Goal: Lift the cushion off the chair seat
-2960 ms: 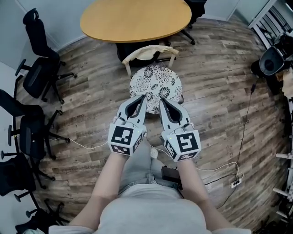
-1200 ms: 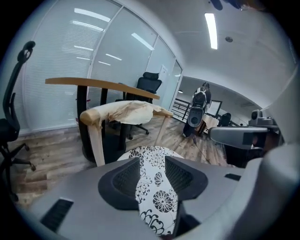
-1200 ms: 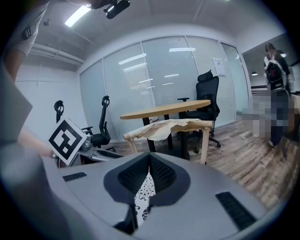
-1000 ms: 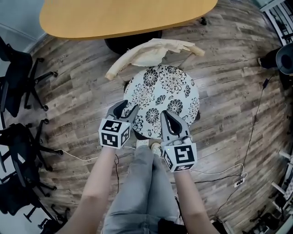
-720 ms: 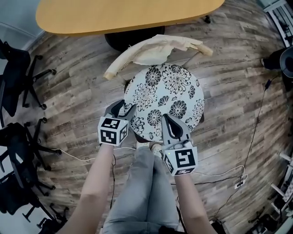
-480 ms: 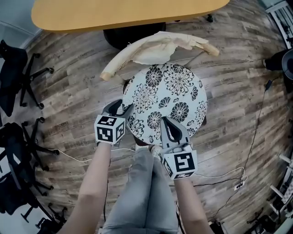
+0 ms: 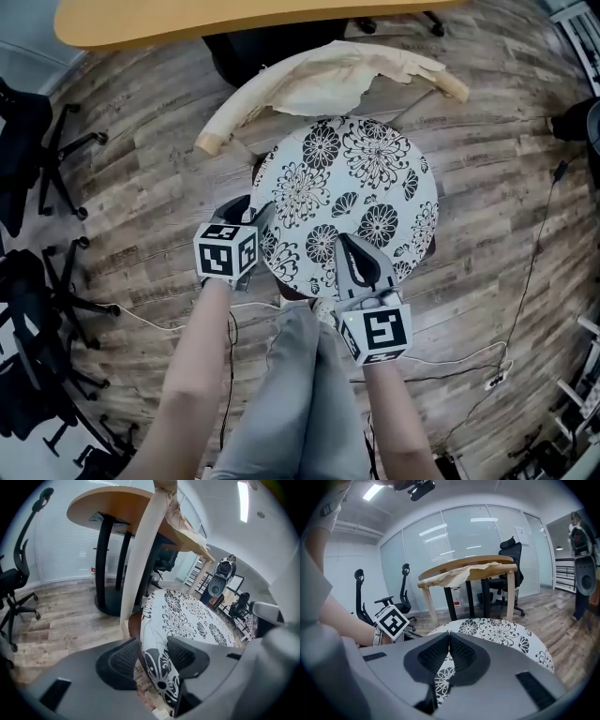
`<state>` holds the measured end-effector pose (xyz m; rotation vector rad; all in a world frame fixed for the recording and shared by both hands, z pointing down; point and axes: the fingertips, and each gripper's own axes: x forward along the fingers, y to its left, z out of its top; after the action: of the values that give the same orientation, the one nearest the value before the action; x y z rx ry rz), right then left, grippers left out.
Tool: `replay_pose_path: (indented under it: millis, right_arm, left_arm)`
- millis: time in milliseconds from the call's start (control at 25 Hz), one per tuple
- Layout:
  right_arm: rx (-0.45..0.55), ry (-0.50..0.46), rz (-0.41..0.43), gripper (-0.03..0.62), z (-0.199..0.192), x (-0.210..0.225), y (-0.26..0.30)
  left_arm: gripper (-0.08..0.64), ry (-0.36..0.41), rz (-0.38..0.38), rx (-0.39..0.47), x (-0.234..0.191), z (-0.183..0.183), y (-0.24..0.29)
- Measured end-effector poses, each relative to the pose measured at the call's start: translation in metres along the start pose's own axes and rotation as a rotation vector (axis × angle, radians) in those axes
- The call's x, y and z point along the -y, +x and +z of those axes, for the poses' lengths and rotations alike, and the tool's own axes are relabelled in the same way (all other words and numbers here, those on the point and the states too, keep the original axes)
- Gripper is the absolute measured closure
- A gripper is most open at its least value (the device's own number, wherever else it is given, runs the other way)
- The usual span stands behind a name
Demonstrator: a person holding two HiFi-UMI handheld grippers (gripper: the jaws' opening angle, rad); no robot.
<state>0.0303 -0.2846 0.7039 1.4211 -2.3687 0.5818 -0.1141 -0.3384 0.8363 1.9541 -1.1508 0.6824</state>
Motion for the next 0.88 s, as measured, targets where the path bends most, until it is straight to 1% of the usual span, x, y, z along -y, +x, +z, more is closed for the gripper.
replay_pose_path:
  millis: [40, 120, 160, 200, 280, 520, 880]
  right_arm:
    - [-0.003, 0.000, 0.001, 0.566, -0.002, 0.000, 0.000]
    - [-0.004, 0.000, 0.001, 0.566, -0.004, -0.002, -0.003]
    - [-0.005, 0.000, 0.001, 0.566, -0.004, -0.004, -0.005]
    - [-0.005, 0.001, 0.002, 0.566, -0.004, -0.006, -0.007]
    - [-0.004, 0.001, 0.006, 0.566, -0.003, -0.010, -0.011]
    - [0.006, -0.003, 0.011, 0.566, 0.005, -0.013, -0.023]
    - [0.023, 0.007, -0.017, 0.566, 0.018, -0.010, -0.057]
  left_arm:
    - [0.380, 0.002, -0.002, 0.000, 0.001, 0.000, 0.001]
    - [0.477, 0.009, -0.013, -0.001, 0.007, -0.001, 0.000]
    - [0.509, 0.015, -0.020, -0.005, 0.010, -0.002, -0.001]
    - [0.524, 0.020, -0.025, -0.009, 0.014, -0.002, -0.002]
    - [0.538, 0.029, -0.029, -0.006, 0.019, -0.001, -0.007]
    - [0.545, 0.055, -0.023, 0.061, 0.030, 0.012, -0.024]
    - [0.545, 0.065, -0.054, 0.113, 0.061, 0.027, -0.051]
